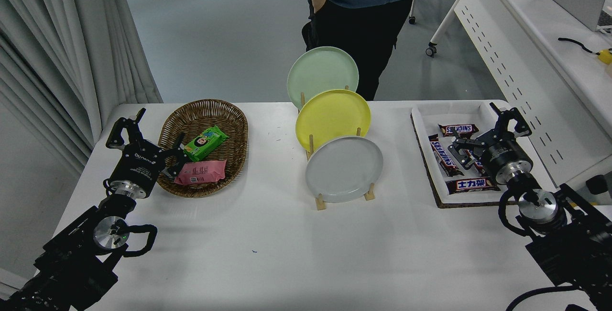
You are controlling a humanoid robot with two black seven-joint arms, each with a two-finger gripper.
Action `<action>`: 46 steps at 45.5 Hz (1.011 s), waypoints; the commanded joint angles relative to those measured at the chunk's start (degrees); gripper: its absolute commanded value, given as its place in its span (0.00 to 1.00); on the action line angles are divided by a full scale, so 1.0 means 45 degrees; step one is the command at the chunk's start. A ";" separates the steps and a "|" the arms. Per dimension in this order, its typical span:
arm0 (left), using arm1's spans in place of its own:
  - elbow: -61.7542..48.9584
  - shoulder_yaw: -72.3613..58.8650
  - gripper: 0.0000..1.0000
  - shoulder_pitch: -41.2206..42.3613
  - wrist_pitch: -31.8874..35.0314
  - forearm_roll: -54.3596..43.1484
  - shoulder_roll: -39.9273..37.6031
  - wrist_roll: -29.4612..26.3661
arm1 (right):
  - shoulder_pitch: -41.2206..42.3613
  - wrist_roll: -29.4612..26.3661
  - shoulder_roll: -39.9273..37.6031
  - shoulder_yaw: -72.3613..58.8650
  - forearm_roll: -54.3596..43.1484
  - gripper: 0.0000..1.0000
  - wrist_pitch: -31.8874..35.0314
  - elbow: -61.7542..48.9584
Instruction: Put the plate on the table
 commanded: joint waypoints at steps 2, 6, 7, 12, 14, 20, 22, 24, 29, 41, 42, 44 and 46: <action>-0.0004 0.0000 1.00 0.0000 -0.0021 0.0000 -0.0004 0.0000 | 0.0104 -0.0002 0.0129 -0.0224 0.0009 1.00 0.0028 0.0010; -0.0004 0.0000 1.00 0.0000 -0.0002 0.0000 -0.0004 0.0000 | 0.0123 -0.0002 0.0129 -0.0243 0.0009 1.00 0.0028 0.0010; -0.0004 0.0000 1.00 0.0000 -0.0002 0.0000 -0.0004 0.0000 | 0.0123 -0.0002 0.0129 -0.0243 0.0009 1.00 0.0008 0.0010; -0.0004 0.0000 1.00 0.0000 -0.0002 0.0000 -0.0004 0.0000 | 0.0182 -0.0002 0.0129 -0.0224 0.0009 1.00 -0.0011 -0.0048; -0.0004 0.0000 1.00 0.0000 -0.0002 0.0000 -0.0004 0.0000 | 0.0182 -0.0002 0.0129 -0.0224 0.0009 1.00 -0.0011 -0.0088; -0.0004 0.0000 1.00 0.0000 -0.0002 0.0000 -0.0004 0.0000 | 0.0143 -0.0002 0.0110 -0.0204 0.0009 1.00 -0.0011 -0.0127; -0.0004 0.0000 1.00 0.0000 -0.0002 0.0000 -0.0004 0.0000 | 0.0143 -0.0002 0.0109 -0.0204 0.0009 1.00 -0.0011 -0.0127; -0.0004 0.0000 1.00 0.0000 -0.0002 0.0000 -0.0004 0.0000 | 0.0162 -0.0002 0.0109 -0.0185 0.0009 1.00 -0.0011 -0.0146; -0.0004 0.0000 1.00 0.0000 -0.0002 0.0000 -0.0004 0.0000 | 0.0318 -0.0002 0.0070 -0.0146 0.0009 1.00 -0.0031 -0.0166; -0.0004 0.0000 1.00 0.0000 -0.0002 0.0000 -0.0004 0.0000 | 0.0631 -0.0022 -0.0379 -0.0224 -0.0010 1.00 -0.0070 -0.0185; -0.0004 0.0000 1.00 0.0000 -0.0002 0.0000 -0.0004 0.0000 | 0.0631 -0.0022 -0.0379 -0.0224 -0.0010 1.00 -0.0070 -0.0185; -0.0004 0.0000 1.00 0.0000 -0.0002 0.0000 -0.0004 0.0000 | 0.0651 -0.0022 -0.0379 -0.0243 -0.0010 1.00 -0.0089 -0.0185; -0.0004 0.0000 1.00 0.0000 -0.0002 0.0000 -0.0004 0.0000 | 0.0651 -0.0022 -0.0418 -0.0243 -0.0010 1.00 -0.0109 -0.0185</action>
